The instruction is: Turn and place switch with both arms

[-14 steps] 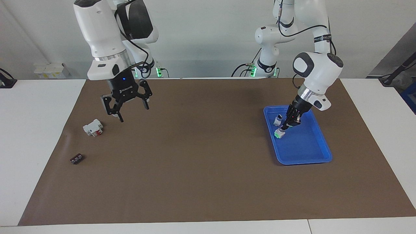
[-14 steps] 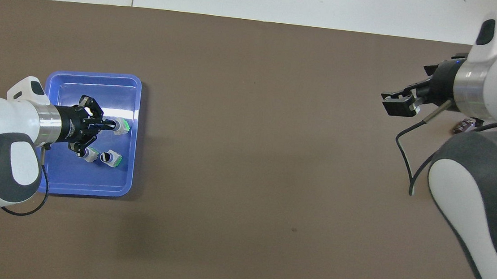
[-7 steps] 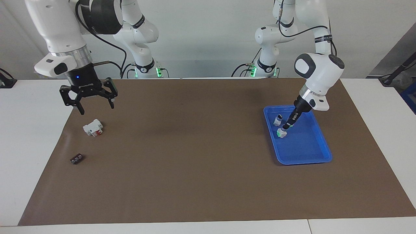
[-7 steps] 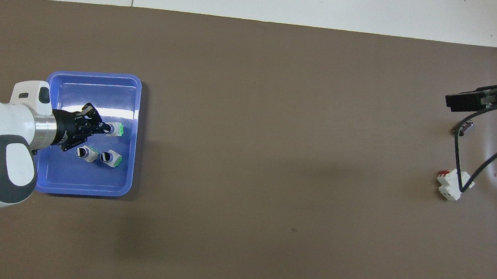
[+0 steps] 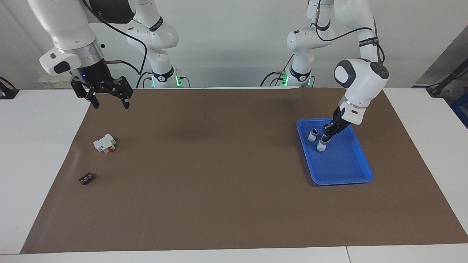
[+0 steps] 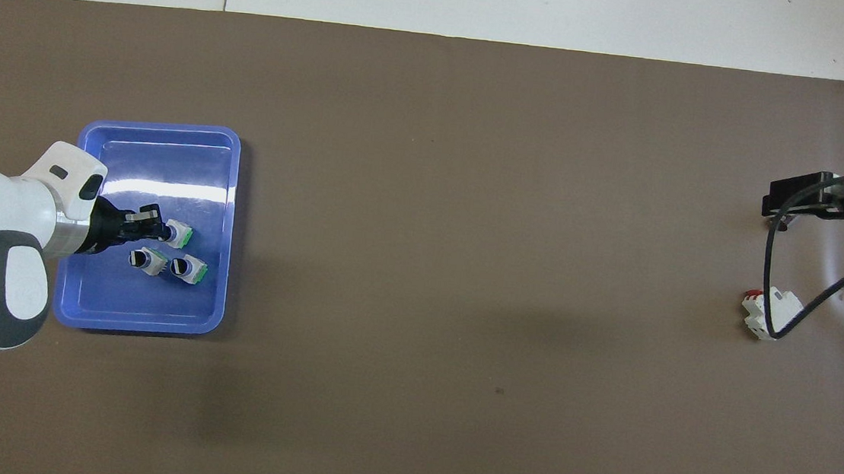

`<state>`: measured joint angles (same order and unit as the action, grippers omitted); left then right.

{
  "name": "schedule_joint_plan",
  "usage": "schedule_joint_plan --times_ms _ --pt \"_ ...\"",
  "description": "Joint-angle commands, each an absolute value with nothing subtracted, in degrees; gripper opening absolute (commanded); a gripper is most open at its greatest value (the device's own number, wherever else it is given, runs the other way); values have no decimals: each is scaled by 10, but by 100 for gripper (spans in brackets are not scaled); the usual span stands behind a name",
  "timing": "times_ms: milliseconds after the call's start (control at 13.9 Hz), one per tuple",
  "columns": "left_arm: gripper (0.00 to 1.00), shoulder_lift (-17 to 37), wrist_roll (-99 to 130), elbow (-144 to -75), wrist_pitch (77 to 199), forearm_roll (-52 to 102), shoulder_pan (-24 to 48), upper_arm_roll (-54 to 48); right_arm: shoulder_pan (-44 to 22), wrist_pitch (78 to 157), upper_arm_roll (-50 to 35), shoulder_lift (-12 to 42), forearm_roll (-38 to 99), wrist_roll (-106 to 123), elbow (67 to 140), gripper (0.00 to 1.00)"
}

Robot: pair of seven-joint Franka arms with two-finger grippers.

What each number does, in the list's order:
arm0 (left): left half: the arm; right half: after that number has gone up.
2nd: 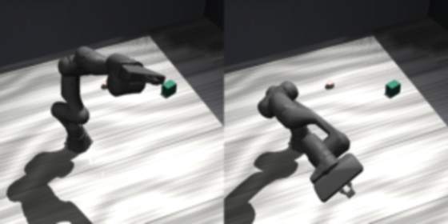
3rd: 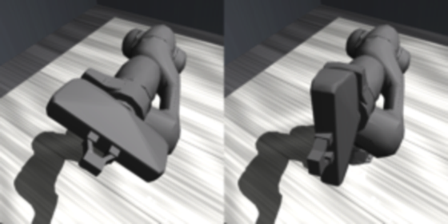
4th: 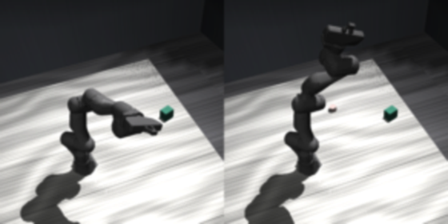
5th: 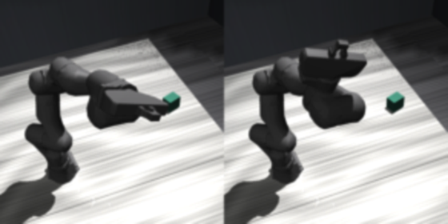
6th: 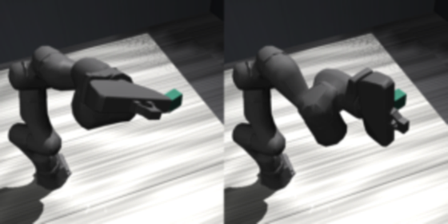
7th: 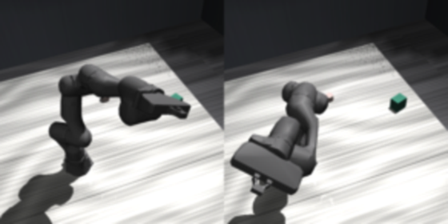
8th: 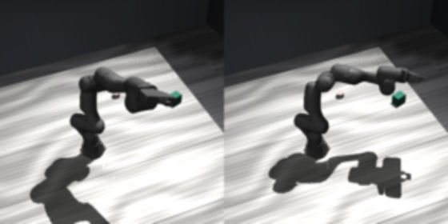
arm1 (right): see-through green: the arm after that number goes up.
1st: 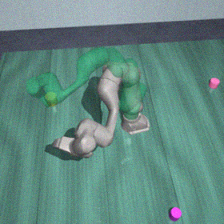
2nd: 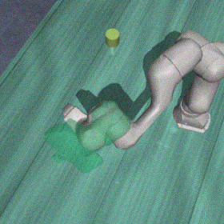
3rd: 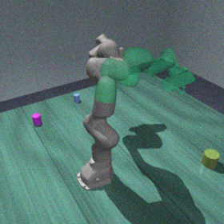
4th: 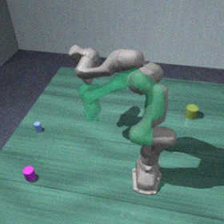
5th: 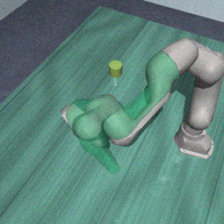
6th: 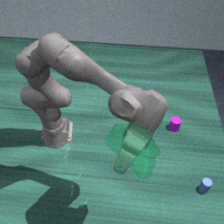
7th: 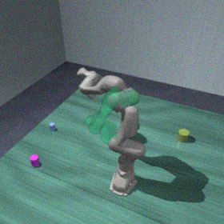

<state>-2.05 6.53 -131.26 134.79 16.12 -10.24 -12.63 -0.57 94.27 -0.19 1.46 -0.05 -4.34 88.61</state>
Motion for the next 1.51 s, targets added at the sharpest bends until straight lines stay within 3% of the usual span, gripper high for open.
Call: schedule_joint_plan --times_ms 0,72,144,216,288,360,719,935,1151,1439 --pt "0 -35 41 -1307 1310 142 -112 -129 -7 939 4 -3 -18 -48 908 100" --pt "0 -34 39 -1301 1308 142 -111 -129 -1 924 13 -2 -25 -17 891 100" --pt "16 -32 20 -1296 1310 142 -111 -129 -1 909 20 -1 -40 22 878 100" --pt "63 -31 -22 -1295 1318 142 -108 -129 -2 891 20 -4 -53 30 878 100" --pt "88 -30 -59 -1293 1317 142 -107 -129 -2 869 20 -8 -52 27 878 100" --pt "99 -31 -69 -1282 1310 142 -106 -129 -3 861 19 -10 -45 -1 880 100" --pt "99 -47 -84 -1188 1252 121 -100 -127 -4 874 18 -32 -45 -49 923 100" --pt "99 -48 -88 -1147 1233 52 -34 -77 -5 889 16 -28 -50 -21 918 100" --pt "100 -26 -88 -1028 1107 48 59 16 -4 871 17 -27 -13 -31 913 100" --pt "100 -5 -91 -901 974 11 87 34 -4 875 17 -32 -16 -25 921 100"
